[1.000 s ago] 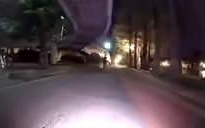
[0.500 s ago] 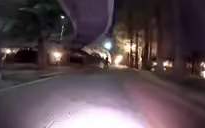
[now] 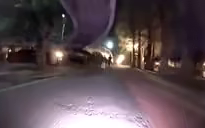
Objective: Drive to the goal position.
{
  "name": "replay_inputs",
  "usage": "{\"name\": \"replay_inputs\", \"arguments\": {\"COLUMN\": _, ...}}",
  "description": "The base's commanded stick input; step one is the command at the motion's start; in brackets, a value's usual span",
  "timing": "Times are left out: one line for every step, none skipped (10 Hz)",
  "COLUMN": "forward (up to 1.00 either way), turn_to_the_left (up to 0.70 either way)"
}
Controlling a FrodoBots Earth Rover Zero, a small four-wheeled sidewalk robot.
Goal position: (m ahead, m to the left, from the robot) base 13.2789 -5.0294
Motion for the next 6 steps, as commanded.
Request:
{"name": "replay_inputs", "arguments": {"forward": 0.7, "turn_to_the_left": -0.14}}
{"name": "replay_inputs", "arguments": {"forward": 0.7, "turn_to_the_left": -0.14}}
{"name": "replay_inputs", "arguments": {"forward": 0.7, "turn_to_the_left": -0.14}}
{"name": "replay_inputs", "arguments": {"forward": 0.7, "turn_to_the_left": -0.13}}
{"name": "replay_inputs", "arguments": {"forward": 0.7, "turn_to_the_left": -0.08}}
{"name": "replay_inputs", "arguments": {"forward": 0.7, "turn_to_the_left": -0.02}}
